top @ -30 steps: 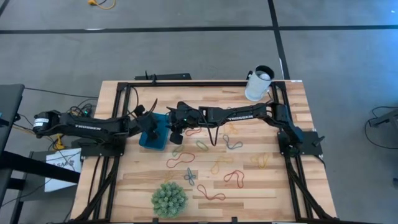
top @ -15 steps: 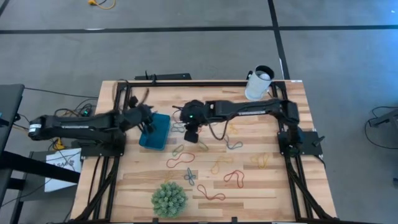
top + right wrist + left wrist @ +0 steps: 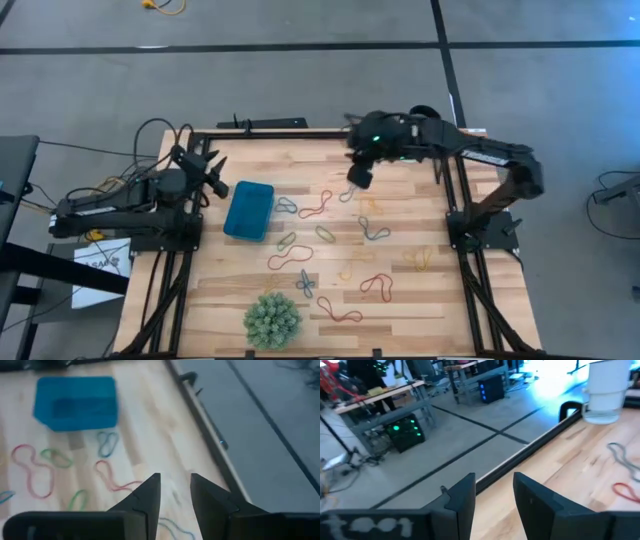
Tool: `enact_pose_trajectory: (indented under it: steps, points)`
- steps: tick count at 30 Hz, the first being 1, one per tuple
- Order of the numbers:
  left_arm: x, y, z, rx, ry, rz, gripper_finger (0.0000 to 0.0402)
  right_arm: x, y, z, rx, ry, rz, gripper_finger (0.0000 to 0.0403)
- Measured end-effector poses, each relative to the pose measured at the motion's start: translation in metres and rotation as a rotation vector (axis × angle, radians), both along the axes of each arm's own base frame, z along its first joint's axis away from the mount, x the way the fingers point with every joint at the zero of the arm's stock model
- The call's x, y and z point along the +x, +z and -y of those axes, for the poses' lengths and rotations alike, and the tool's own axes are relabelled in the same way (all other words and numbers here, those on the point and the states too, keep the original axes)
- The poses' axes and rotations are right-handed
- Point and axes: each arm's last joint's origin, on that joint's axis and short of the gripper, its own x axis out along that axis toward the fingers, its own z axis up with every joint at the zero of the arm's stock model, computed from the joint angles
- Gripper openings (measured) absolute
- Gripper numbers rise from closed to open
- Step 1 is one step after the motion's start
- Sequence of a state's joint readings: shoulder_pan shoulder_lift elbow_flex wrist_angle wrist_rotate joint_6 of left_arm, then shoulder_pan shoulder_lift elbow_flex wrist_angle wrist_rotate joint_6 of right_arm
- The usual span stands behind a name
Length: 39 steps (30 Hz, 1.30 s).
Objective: Pick and place items into bin
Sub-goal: Put the blue rubber band into the blue bin
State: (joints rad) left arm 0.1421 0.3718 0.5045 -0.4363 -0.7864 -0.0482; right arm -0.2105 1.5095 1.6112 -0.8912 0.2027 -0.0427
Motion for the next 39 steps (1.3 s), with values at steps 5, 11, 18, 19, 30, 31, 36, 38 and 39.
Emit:
enact_pose_trajectory:
  steps: [5, 11, 18, 19, 30, 31, 36, 38, 39]
  points:
    - [0.004, -0.002, 0.001, -0.026, -0.070, -0.010, 0.0123, -0.009, -0.075, 0.018, 0.149, 0.088, 0.086, 0.0102]
    - [0.012, -0.006, 0.000, -0.039, -0.086, -0.056, 0.0123, -0.011, -0.156, 0.029, 0.242, 0.116, 0.013, 0.0102]
    - [0.019, -0.010, -0.001, -0.048, -0.086, -0.106, 0.0123, -0.003, -0.202, 0.049, 0.324, 0.028, -0.119, 0.0102]
    - [0.020, -0.010, -0.001, -0.049, -0.086, -0.110, 0.0123, -0.002, -0.206, 0.051, 0.342, 0.003, -0.126, 0.0102]
    - [0.023, -0.009, -0.001, -0.033, -0.102, -0.107, 0.0123, 0.000, -0.224, 0.065, 0.387, -0.036, -0.184, 0.0102]
    - [0.023, -0.008, -0.001, -0.022, -0.106, -0.108, 0.0123, 0.000, -0.224, 0.065, 0.373, -0.024, -0.193, 0.0102]
    - [0.024, -0.006, -0.001, -0.003, -0.111, -0.105, 0.0123, -0.002, -0.225, 0.071, 0.226, -0.034, -0.250, 0.0102]
    - [0.024, -0.006, -0.001, -0.002, -0.112, -0.107, 0.0123, -0.002, -0.225, 0.071, 0.203, -0.040, -0.259, 0.0102]
    - [0.024, -0.006, -0.001, 0.000, -0.112, -0.109, 0.0123, -0.002, -0.225, 0.071, 0.204, -0.039, -0.259, 0.0102]
